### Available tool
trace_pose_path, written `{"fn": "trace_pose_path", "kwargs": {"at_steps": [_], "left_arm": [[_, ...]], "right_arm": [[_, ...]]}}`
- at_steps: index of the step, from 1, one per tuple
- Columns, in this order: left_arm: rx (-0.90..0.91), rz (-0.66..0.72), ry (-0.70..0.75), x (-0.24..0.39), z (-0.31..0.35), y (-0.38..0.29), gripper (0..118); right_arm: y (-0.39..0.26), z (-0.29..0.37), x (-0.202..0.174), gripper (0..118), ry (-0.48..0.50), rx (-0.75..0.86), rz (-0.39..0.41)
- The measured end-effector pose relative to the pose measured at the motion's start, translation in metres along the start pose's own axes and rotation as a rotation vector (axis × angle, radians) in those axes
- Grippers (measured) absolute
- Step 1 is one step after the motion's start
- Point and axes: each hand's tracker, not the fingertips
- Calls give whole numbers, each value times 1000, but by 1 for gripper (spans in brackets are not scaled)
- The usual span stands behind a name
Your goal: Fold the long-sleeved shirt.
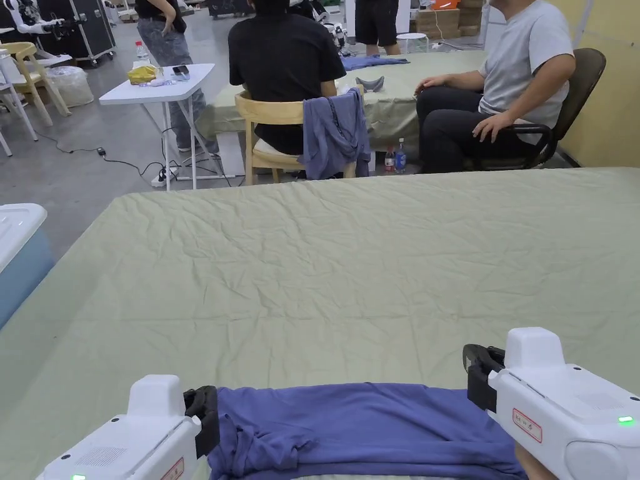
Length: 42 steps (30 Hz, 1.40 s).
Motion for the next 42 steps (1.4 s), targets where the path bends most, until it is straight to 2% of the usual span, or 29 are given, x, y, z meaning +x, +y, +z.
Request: {"fn": "trace_pose_path", "kwargs": {"at_steps": [2,6,12,17,20,21,22,24,25,29,32,38,42], "left_arm": [[-16,15,18,0,0,1,0],[-65,37,-45,-17,-6,3,0],[-238,309,-271,-98,-36,4,0],[-359,454,-385,-164,-74,-13,0],[-361,495,-425,-184,-92,-21,0],[-349,512,-439,-190,-97,-23,2],[-323,529,-472,-191,-102,-24,17],[-276,521,-465,-205,-120,-32,78],[-285,522,-443,-207,-128,-36,98],[-391,659,-511,-228,-168,-57,98],[-429,631,-485,-229,-193,-71,97],[-564,663,-569,-227,-238,-100,97],[-519,700,-667,-226,-250,-100,96]], "right_arm": [[-1,1,-3,0,21,-1,9],[0,-4,-9,0,29,-21,60],[1,-21,-21,0,58,-57,83],[-3,-43,-35,0,61,-115,127],[-7,-59,-41,0,60,-155,133],[-9,-64,-43,0,59,-167,133],[-10,-70,-45,0,53,-181,130],[-13,-79,-46,0,57,-205,120],[-14,-83,-47,0,57,-216,115],[-21,-99,-51,0,42,-263,134],[-27,-111,-47,0,36,-293,128],[-33,-132,-42,0,16,-336,133],[-36,-138,-37,0,13,-350,118]]}}
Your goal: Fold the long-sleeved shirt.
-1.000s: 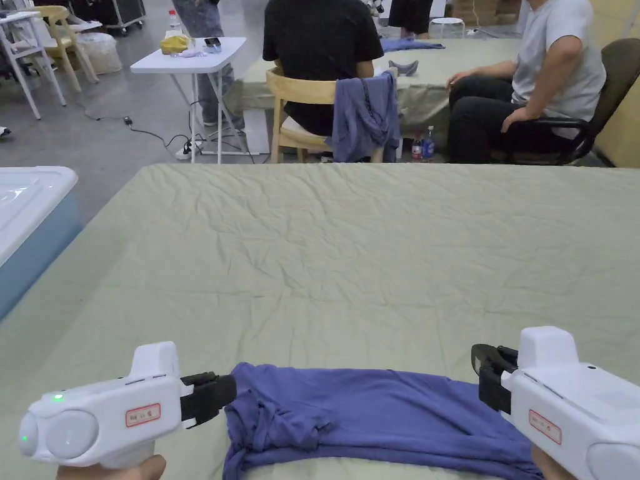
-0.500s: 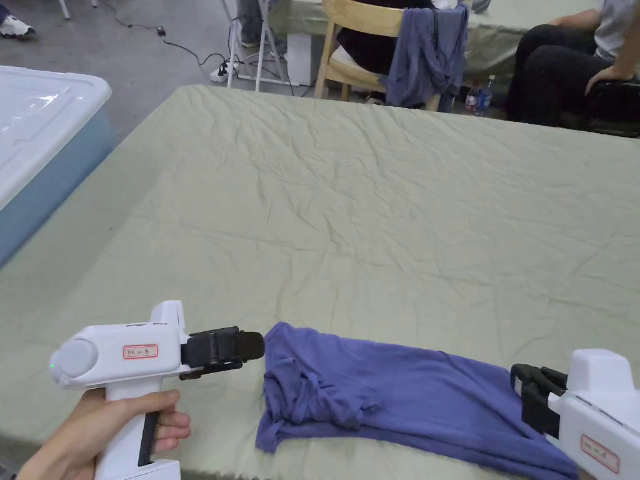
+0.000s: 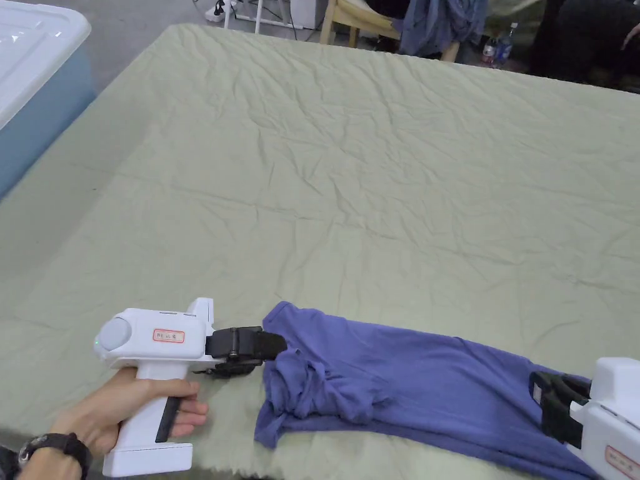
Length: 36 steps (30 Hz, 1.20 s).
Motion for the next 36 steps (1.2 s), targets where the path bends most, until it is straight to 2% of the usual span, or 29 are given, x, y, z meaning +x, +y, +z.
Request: {"fn": "trace_pose_path", "kwargs": {"at_steps": [2,5,12,14,16,17,18,20,26,29,30,32,36], "left_arm": [[-58,-24,31,4,-12,4,96],[-86,-39,-9,7,-37,13,97],[-130,-32,-68,12,-82,10,93],[-133,-69,3,17,-78,9,71],[-134,-69,117,18,-77,9,24],[-143,-68,127,17,-78,6,23],[-143,-55,78,17,-80,1,21],[-82,-125,107,22,-77,-7,18],[-48,-193,156,37,-61,-9,15],[-19,-300,260,46,-39,-2,14],[-29,-243,265,43,-30,4,14],[-22,-282,352,43,-10,10,14],[-22,-267,475,39,21,18,14]], "right_arm": [[0,-1,1,0,4,-11,-7],[0,-2,4,0,-11,-17,6],[-3,1,13,0,-21,-12,-27],[-3,3,14,0,-20,-9,-31],[-4,2,17,0,-20,-8,-36],[-4,2,17,0,-20,-7,-44],[-4,3,18,0,-17,-5,-56],[-5,4,20,0,-1,1,-80],[-4,9,23,0,5,20,-91],[-2,14,26,0,3,36,-98],[-1,15,27,0,5,41,-104],[-1,17,30,0,3,52,-115],[-5,18,38,0,13,68,-146]]}}
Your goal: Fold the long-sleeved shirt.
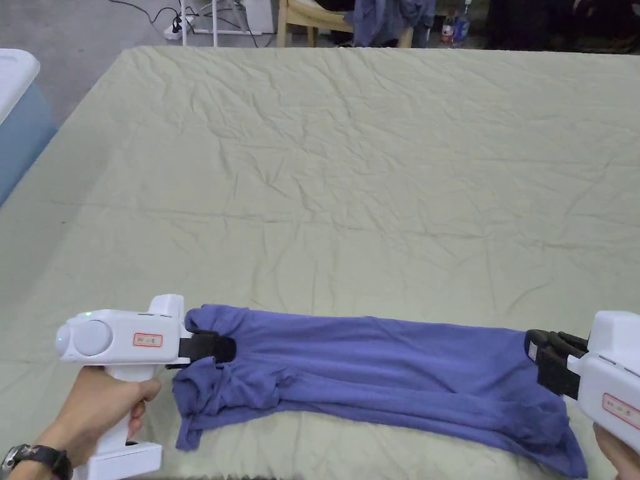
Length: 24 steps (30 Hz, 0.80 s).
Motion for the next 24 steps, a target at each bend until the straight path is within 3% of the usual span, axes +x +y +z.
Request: {"fn": "trace_pose_path", "kwargs": {"at_steps": [4,13,17,24], "left_arm": [[-27,101,62,4,9,0,14],[-24,28,8,126,27,12,14],[-55,2,-104,172,-2,24,14],[-130,-46,-132,250,-82,33,14]], "right_arm": [[-4,0,9,0,6,8,-34],[-19,14,44,0,16,34,-124],[-30,20,66,0,5,46,-171],[-45,32,104,0,-12,71,-263]]}}
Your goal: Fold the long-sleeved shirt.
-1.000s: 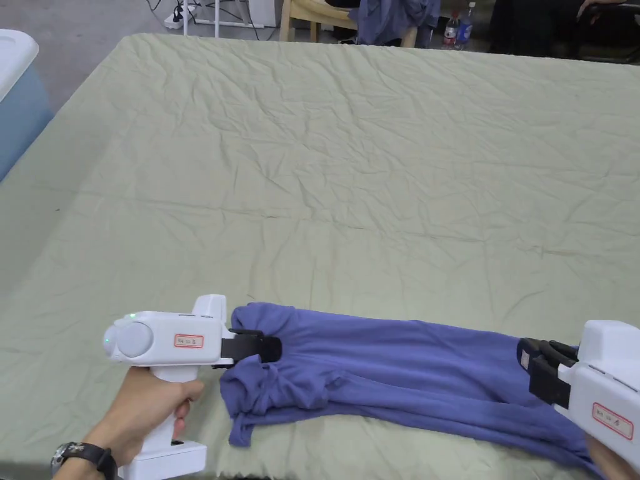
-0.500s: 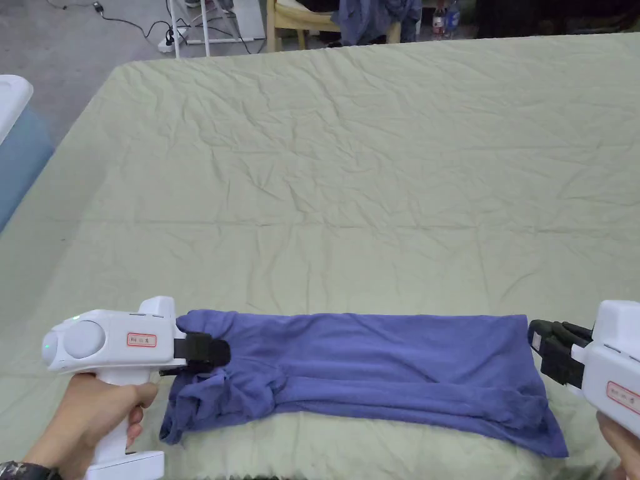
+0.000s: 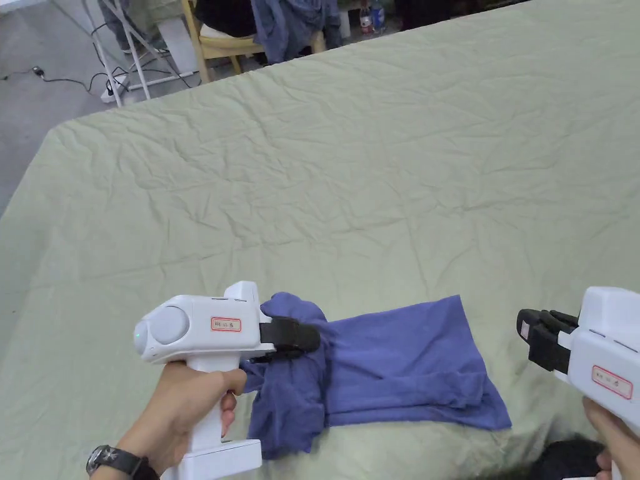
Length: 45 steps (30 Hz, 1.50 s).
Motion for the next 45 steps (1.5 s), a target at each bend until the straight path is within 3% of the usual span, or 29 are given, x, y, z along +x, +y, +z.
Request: {"fn": "trace_pose_path", "kwargs": {"at_steps": [6,15,17,19,21,22,33,40,42,45], "left_arm": [[-74,-51,1,51,-63,8,14],[-122,-63,63,67,-110,8,16],[-119,-61,78,71,-118,8,40],[-128,-24,43,78,-126,7,78],[-140,-39,25,97,-132,3,93],[-160,-79,43,109,-137,3,95],[-165,-167,-72,180,-140,-16,96],[13,-149,-212,177,-71,-15,94],[94,-167,-208,172,-42,-17,89],[215,-172,-189,157,0,-21,70]], "right_arm": [[1,9,29,0,-26,13,-46],[1,15,54,0,-53,20,-89],[0,14,55,0,-57,19,-93],[0,13,55,0,-59,14,-94],[0,12,55,0,-62,9,-91],[0,12,55,0,-64,8,-90],[1,18,55,0,-77,10,-91],[4,24,50,0,-85,20,-83],[4,25,45,0,-84,23,-74],[6,25,38,0,-79,23,-62]]}}
